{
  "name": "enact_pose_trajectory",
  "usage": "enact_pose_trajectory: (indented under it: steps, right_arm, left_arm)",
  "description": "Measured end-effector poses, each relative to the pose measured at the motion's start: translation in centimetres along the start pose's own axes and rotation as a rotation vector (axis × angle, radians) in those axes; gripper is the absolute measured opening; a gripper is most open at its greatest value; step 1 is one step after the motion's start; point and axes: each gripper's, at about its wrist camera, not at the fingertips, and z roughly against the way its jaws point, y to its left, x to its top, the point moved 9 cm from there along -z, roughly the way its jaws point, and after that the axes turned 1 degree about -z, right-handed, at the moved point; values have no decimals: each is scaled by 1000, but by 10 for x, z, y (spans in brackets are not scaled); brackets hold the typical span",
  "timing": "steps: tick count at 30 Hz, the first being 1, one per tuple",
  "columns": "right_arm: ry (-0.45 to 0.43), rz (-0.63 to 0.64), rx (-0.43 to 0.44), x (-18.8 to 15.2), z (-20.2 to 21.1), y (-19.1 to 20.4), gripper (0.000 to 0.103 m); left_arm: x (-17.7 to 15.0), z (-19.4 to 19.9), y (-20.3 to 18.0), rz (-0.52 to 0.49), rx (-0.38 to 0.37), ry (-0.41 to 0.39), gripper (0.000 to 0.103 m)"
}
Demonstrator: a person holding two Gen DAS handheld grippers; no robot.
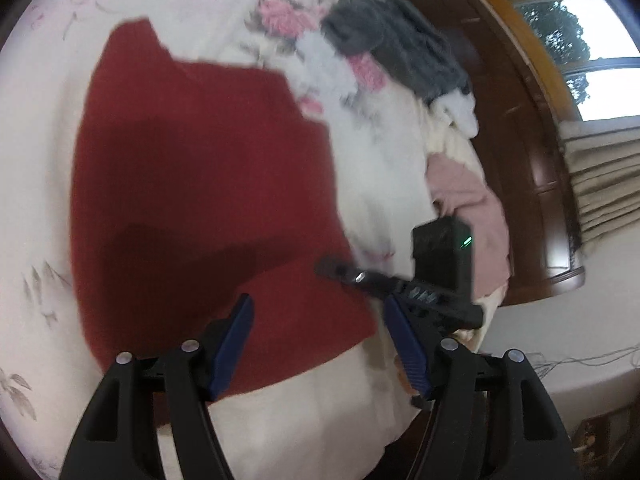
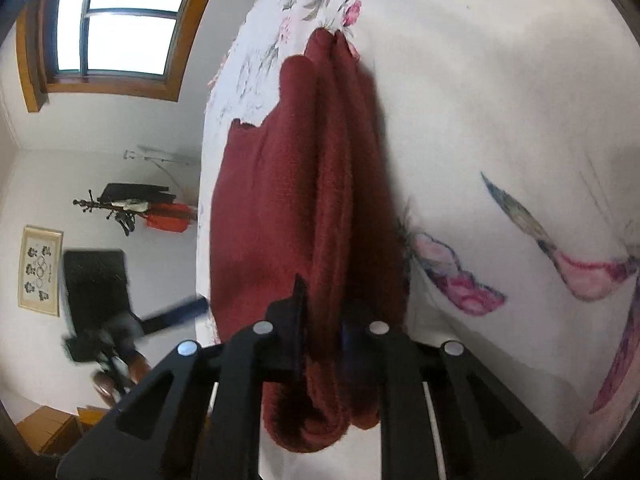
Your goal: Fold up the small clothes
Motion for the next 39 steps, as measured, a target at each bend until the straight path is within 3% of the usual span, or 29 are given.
enact_pose_trajectory:
  steps: [6, 9, 10, 11, 18, 20, 24, 26, 29, 31, 35, 37, 39]
  right_arm:
    - [-14, -45, -16, -1, 5, -24, 13]
    - [-78, -7, 41, 11, 27, -6, 23]
    - [-97, 1, 53, 19, 33, 0, 32]
    - [-115, 11, 41, 31, 38, 7, 34]
    - [-42, 70, -57, 83, -16, 34, 38]
    - [-15, 86, -91, 85, -30, 32, 7]
    - [-154, 181, -155, 92, -8, 38, 6]
    - [-143, 124, -230, 90, -15, 6, 6]
    - [-123, 100, -208, 91, -24, -6, 10]
    - [-133, 93, -138, 92, -12, 6, 22]
    - [-188, 164, -98, 98, 11, 42, 22]
    - [-140, 200, -104, 98, 1, 53, 22]
    - [-72, 196, -116, 97, -20, 50, 22]
  left_arm:
    - [-21, -23, -6, -16, -79, 45, 67]
    - [-29, -30, -5, -16, -81, 60, 67]
    - [-30, -28, -6, -25, -88, 53, 67]
    - [-31, -26, -9, -37, -98, 48, 67]
    - [-37, -39, -28, -69, -138, 78, 67]
    - [-40, -51, -26, -59, -132, 103, 67]
    - [-48, -75, -14, -16, -109, 153, 67]
    - [-50, -81, -9, 2, -116, 155, 67]
    - [-51, -71, -14, 20, -152, 177, 66]
    - [-38, -40, -25, -33, -187, 131, 66]
    - [26, 13, -8, -56, -133, -36, 67]
    - [62, 23, 14, -15, -106, -87, 66]
    - [92, 19, 45, 11, -16, -109, 66]
